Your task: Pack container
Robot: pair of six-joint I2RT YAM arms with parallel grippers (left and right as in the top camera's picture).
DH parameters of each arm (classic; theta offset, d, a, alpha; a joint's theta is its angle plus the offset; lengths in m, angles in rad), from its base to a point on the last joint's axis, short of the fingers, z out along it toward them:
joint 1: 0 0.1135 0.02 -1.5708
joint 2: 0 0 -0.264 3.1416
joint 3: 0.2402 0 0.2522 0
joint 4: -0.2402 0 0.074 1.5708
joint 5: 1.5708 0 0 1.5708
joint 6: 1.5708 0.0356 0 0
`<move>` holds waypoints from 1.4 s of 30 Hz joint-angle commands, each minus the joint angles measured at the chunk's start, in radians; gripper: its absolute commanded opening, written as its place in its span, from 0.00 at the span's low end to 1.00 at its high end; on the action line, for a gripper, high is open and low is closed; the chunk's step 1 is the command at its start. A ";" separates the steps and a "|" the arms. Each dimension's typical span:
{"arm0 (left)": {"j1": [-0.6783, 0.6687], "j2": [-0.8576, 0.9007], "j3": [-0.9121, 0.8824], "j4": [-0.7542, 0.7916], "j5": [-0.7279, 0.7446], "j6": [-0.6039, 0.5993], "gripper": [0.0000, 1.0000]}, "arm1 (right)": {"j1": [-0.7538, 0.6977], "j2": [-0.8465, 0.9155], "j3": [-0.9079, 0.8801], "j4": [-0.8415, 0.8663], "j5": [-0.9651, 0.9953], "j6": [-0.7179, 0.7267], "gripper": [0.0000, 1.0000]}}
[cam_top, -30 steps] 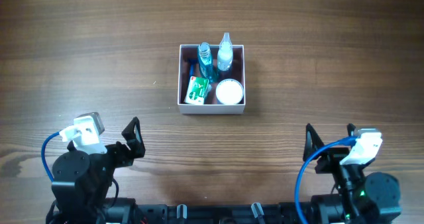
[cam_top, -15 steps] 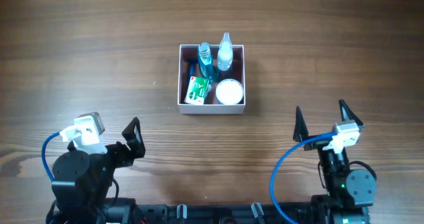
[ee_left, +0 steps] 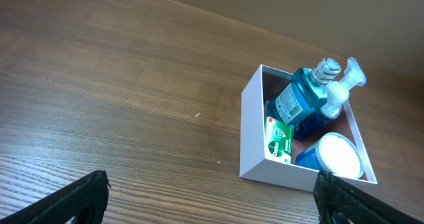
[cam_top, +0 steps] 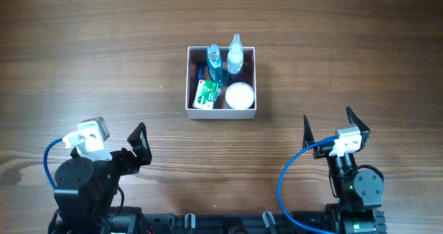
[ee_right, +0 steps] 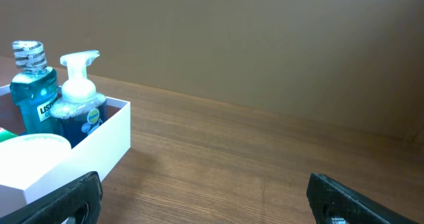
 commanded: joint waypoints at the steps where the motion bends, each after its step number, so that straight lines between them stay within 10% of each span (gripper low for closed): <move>1: 0.006 -0.006 -0.010 0.002 0.016 -0.008 1.00 | -0.004 -0.012 -0.002 0.002 0.007 -0.016 1.00; 31: 0.002 -0.067 -0.074 -0.045 0.027 -0.004 1.00 | -0.004 -0.005 -0.002 0.002 0.007 -0.016 1.00; 42: -0.040 -0.295 -0.512 0.545 0.086 0.129 1.00 | -0.004 -0.005 -0.002 0.002 0.007 -0.016 1.00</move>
